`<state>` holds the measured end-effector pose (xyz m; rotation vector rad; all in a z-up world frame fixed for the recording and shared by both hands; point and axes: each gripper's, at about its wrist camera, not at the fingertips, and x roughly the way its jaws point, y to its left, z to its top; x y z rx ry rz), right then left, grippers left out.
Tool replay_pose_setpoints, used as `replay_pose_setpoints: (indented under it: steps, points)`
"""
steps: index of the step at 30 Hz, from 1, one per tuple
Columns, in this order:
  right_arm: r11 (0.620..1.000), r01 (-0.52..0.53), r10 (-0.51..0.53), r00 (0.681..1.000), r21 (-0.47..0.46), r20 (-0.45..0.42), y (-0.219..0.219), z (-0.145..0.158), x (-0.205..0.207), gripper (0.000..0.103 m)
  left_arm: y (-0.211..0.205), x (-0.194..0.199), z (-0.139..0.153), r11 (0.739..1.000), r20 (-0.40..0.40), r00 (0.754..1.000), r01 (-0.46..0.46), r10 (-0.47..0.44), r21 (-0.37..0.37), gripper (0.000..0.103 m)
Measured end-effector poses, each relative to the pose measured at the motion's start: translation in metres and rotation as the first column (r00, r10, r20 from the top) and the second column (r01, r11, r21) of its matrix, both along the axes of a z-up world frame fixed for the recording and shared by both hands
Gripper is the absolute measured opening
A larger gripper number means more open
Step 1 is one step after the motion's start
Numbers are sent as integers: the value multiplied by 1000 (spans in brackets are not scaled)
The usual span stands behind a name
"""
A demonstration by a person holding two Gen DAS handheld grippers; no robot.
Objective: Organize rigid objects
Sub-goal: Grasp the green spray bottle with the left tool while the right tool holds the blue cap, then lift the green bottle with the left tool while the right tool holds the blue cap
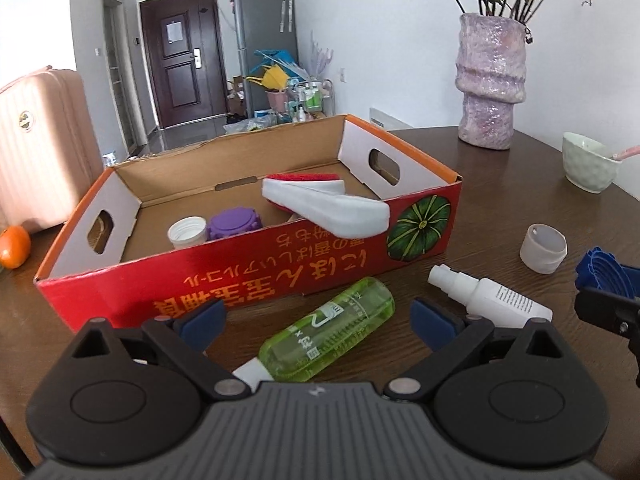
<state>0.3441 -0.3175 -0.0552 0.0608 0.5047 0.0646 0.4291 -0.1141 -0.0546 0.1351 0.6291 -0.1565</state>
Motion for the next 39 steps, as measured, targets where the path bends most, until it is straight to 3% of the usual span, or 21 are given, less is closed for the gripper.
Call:
replay_pose_setpoints:
  steps: [5,11,18,22,27,39]
  points:
    - [1000,4,-4,1000,-6,-10,1,-3,1,53,-3,8,-3,999,-1,1000,28,-28,15,99]
    - [1000,6,-6,1000,-11,-16,2,-4,2,53,-5,20,-18,997,-88,994,66,-63,31,97]
    - [1000,5,-5,1000,-4,1,1,-1,-3,53,-3,16,-21,995,-118,988,99,-100,-14,60]
    - [1000,1,-1,1000,2,15,0,1,-6,53,-6,10,-21,992,-116,985,125,-128,-31,51]
    - [1000,-2,2,1000,1,21,0,2,-8,53,-12,-3,-20,989,-111,983,145,-148,-36,32]
    - [1000,-3,3,1000,-2,31,1,3,-10,53,-22,-34,-17,993,-68,990,121,-121,0,32]
